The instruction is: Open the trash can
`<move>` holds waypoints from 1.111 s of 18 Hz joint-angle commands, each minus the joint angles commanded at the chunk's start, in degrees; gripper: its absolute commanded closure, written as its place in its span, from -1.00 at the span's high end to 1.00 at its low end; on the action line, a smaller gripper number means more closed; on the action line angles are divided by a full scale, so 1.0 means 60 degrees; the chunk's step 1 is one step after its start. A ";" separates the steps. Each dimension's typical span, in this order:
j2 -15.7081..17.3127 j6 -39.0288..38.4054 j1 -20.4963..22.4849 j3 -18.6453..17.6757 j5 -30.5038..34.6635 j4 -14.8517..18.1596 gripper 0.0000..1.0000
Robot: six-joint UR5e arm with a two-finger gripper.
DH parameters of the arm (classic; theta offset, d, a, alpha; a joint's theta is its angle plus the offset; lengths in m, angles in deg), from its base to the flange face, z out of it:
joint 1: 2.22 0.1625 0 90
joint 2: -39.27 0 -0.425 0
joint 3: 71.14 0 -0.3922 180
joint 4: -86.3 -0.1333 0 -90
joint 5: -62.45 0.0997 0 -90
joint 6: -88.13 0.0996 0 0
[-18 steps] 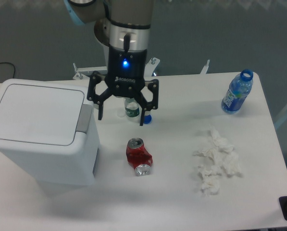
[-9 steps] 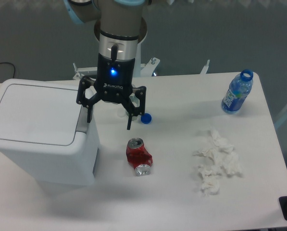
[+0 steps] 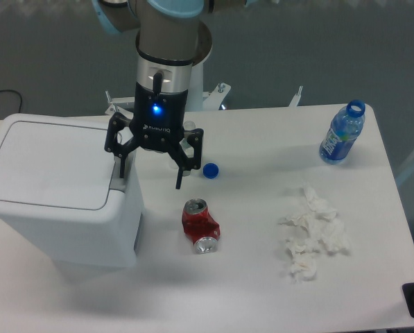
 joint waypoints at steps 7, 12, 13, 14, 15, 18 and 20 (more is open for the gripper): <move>0.0015 0.0147 -0.0058 -0.0132 0.0000 0.0000 1.00; 0.0015 0.0147 -0.0059 -0.0117 0.0000 0.0000 1.00; 0.0015 0.0147 -0.0059 -0.0117 0.0000 0.0000 1.00; 0.0015 0.0147 -0.0059 -0.0088 0.0000 0.0000 1.00; 0.0015 0.0147 -0.0059 -0.0073 0.0000 0.0000 1.00; 0.0015 0.0146 -0.0059 -0.0044 0.0000 0.0000 1.00; 0.0015 0.0132 -0.0059 -0.0044 0.0000 0.0000 1.00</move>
